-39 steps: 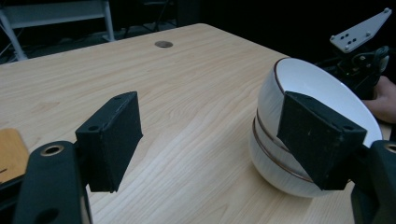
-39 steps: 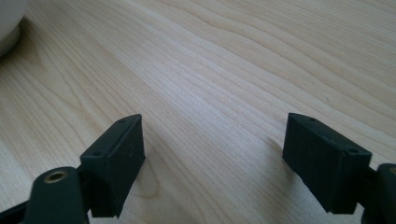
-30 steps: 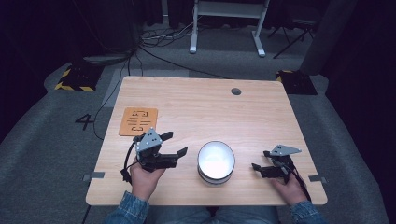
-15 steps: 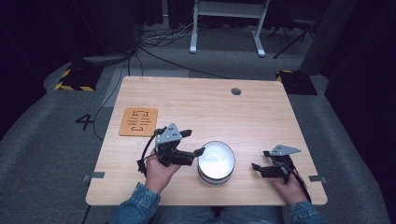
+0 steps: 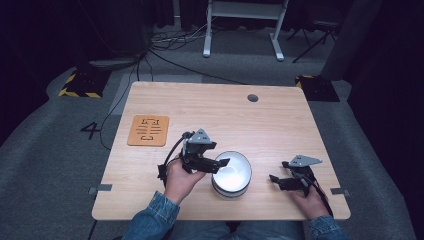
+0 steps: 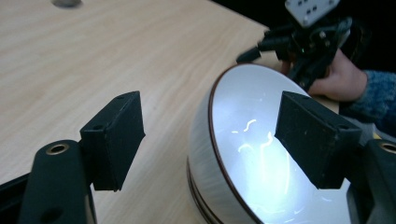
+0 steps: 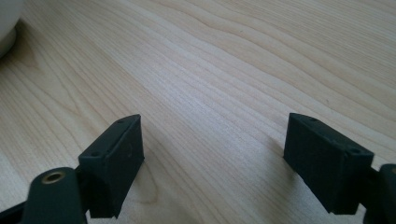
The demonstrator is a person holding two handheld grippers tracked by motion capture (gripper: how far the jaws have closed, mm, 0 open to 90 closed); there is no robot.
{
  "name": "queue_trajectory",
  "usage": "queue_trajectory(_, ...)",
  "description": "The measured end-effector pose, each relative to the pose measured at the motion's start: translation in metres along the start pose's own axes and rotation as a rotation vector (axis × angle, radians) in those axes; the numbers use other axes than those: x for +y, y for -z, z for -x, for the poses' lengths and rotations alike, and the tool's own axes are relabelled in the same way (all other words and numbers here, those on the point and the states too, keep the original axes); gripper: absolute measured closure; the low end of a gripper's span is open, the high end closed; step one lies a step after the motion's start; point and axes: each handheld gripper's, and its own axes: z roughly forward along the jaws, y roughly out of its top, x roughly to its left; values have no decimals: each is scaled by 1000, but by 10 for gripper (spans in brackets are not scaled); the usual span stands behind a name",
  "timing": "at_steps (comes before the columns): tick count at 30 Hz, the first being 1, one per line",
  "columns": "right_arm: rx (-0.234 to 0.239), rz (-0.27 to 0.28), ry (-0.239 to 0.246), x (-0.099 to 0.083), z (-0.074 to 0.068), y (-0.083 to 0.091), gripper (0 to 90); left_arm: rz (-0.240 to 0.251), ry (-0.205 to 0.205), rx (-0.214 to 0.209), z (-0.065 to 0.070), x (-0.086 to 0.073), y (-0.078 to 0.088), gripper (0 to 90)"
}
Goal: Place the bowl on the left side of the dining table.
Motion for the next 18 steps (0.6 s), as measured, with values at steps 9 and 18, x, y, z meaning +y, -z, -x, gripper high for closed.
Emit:
queue_trajectory(9,0,-2,-5,0,-1,0,201,-193,7,-8,3,11,-26,246)
queue_trajectory(18,0,-2,-5,0,-1,0,201,-315,-5,131,13,25,-28,673)
